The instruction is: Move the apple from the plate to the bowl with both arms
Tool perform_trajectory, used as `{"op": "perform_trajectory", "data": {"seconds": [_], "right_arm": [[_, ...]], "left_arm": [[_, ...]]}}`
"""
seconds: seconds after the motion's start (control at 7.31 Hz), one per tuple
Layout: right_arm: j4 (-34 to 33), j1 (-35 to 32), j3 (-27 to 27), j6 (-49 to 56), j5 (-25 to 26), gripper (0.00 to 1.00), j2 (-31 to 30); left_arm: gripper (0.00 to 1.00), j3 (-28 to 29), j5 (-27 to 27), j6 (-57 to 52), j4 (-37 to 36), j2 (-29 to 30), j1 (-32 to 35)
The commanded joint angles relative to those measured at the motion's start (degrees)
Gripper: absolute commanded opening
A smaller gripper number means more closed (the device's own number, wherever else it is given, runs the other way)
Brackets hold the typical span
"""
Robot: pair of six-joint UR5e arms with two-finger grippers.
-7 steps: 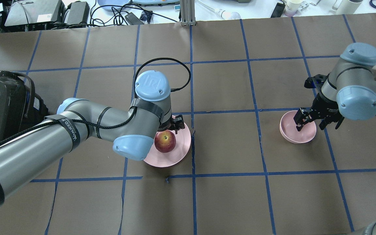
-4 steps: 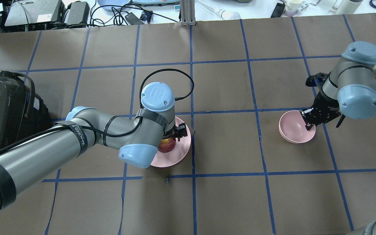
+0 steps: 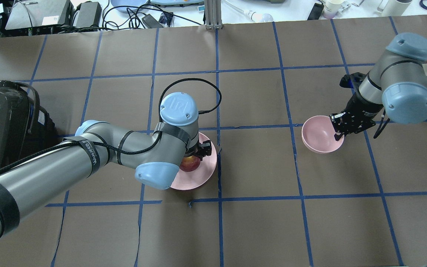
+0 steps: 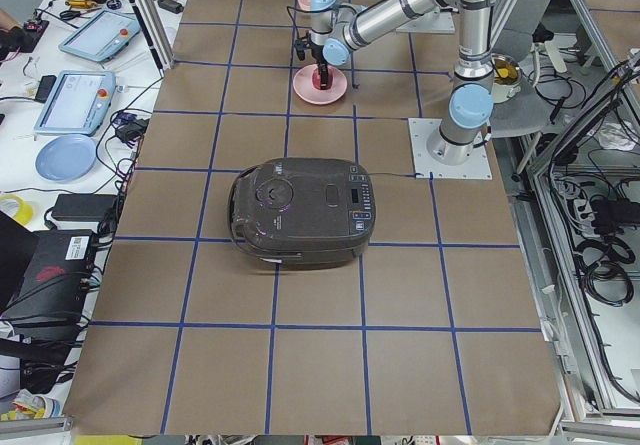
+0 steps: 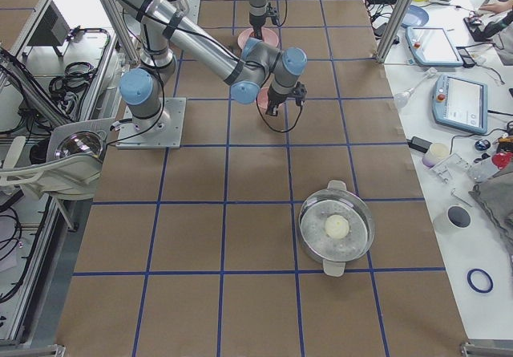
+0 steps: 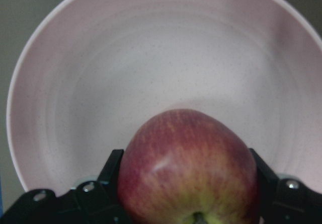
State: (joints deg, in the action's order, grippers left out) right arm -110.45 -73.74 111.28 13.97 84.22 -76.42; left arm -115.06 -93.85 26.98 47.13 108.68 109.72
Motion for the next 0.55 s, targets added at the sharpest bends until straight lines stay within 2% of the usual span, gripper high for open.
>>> {"op": "perform_trajectory", "data": {"seconds": [0.0,0.14,0.27,0.41], "right_arm": [[1.03,-8.22,0.25,-12.58,-2.57,0.00,0.12],[0.94,-13.14,0.34,-16.65,-3.79,0.00,0.65],[0.42,-15.97,0.77,-19.56,-7.89,0.00,0.65],[-0.02,-17.48,1.65,-21.25,-9.24,0.00,0.65]], "left_arm": [[0.26,5.95,-0.37,-1.49,4.43,-1.19,-0.30],[0.23,10.33,-0.11,-1.40,8.64,-1.19,-0.47],[0.23,15.08,0.24,-0.53,13.82,-0.67,-0.48],[0.22,17.73,0.85,0.70,14.83,0.12,-0.48]]}}
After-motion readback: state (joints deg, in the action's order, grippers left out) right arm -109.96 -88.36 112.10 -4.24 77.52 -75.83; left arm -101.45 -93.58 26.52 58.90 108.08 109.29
